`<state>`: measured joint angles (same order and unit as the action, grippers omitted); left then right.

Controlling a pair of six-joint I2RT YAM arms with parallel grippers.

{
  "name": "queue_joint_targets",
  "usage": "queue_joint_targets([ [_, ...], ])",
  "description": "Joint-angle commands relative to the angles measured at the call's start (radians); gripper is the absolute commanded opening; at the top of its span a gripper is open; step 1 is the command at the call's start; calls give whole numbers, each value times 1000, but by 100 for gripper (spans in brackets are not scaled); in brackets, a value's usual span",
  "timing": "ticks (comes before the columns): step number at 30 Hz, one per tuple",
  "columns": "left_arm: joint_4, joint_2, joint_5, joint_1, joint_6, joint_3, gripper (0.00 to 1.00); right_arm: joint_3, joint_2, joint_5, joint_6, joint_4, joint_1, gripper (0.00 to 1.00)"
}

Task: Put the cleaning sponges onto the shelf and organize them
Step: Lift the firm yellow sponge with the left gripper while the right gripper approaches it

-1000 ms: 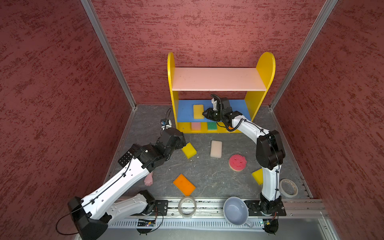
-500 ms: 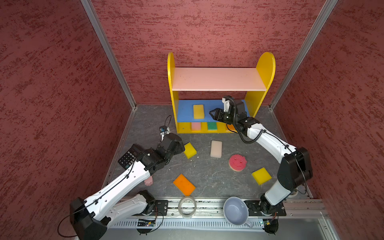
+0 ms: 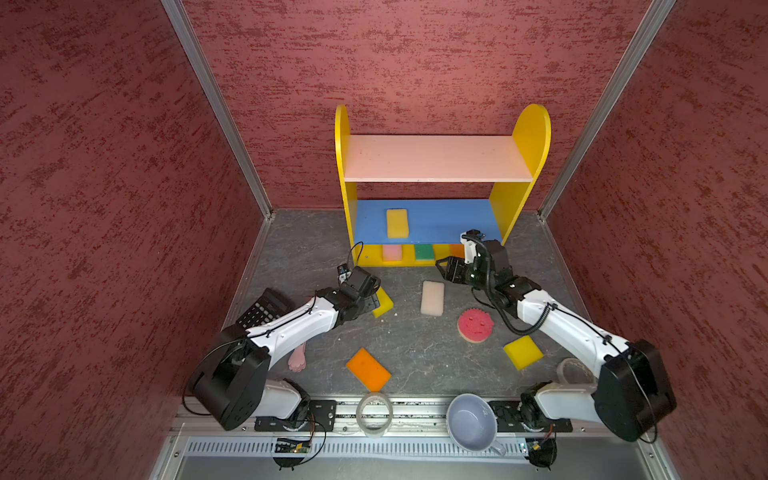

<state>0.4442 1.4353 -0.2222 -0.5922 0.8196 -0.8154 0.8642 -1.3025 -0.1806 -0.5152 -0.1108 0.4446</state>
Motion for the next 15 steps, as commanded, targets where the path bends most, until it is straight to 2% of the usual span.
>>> queue_joint_targets([
  [1,-93,76,61,5,21,-40,80,-43,38,36,26,38,6,63],
  [6,-178,194,113,3,38,-61,66,-53,27,39,77,-8,3,64],
  [9,-190,230,114,-4,47,-66,53,-50,11,5,88,-5,-1,63],
  [12,-209,242,118,-9,63,-57,32,-53,6,-16,87,5,-4,62],
  [15,-199,244,127,-19,63,-73,21,-69,9,-49,87,20,-6,60],
])
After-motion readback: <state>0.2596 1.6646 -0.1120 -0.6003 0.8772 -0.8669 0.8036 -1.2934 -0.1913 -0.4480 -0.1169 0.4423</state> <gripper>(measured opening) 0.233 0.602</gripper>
